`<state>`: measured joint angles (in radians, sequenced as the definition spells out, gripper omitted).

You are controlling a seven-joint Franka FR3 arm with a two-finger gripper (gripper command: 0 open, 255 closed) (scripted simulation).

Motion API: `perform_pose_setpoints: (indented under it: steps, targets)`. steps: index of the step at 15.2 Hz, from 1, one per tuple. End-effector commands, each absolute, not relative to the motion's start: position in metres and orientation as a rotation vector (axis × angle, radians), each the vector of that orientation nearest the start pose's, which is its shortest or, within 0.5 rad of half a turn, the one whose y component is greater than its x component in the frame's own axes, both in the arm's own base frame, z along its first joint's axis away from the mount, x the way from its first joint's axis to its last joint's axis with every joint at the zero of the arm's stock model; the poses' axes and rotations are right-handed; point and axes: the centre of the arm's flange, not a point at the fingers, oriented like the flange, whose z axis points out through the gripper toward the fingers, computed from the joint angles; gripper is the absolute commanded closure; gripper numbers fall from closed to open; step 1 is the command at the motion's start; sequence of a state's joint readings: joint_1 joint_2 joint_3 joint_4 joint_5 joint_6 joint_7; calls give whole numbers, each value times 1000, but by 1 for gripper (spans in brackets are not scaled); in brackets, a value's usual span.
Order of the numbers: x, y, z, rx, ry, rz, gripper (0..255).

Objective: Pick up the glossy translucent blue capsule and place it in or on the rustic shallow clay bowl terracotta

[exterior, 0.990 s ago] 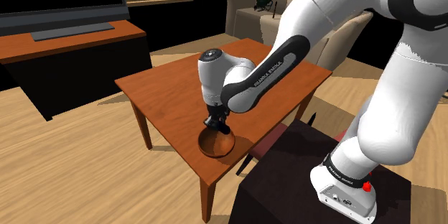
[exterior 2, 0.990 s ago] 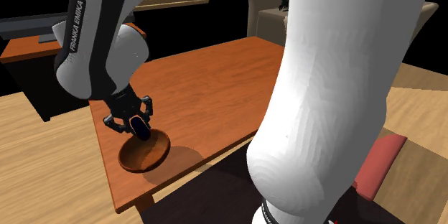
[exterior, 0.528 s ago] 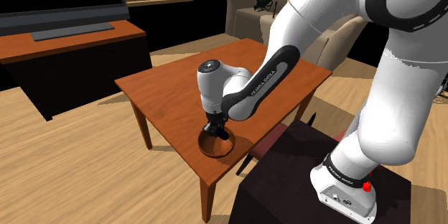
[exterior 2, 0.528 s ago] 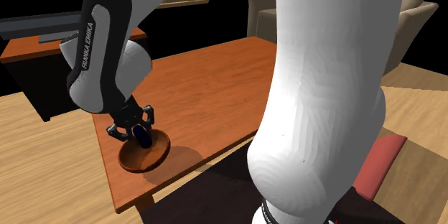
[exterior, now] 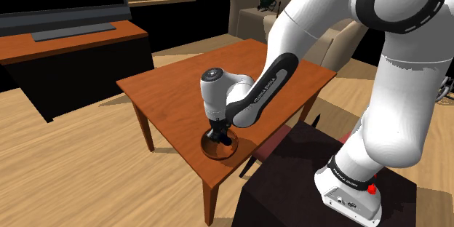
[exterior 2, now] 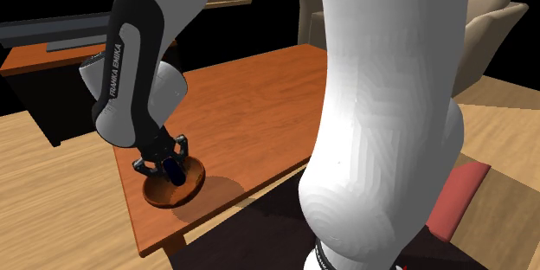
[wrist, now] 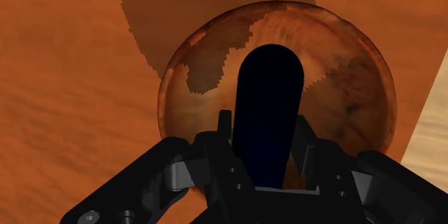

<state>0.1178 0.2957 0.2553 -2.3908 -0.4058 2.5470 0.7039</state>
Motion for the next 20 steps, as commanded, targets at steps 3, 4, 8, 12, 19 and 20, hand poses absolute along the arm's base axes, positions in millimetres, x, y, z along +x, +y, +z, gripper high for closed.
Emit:
perform_pose_setpoints:
  steps: [3,4,8,12,19,20]
  targets:
    - [449,187,189,-3313,-23,53,255]
    - [449,187,189,-3313,-23,53,0]
    - [449,187,189,-3313,-23,53,0]
    - [451,194,228,-3313,-23,53,0]
    - [451,196,238,-3313,-23,53,0]
    - [451,196,238,-3313,-23,53,0]
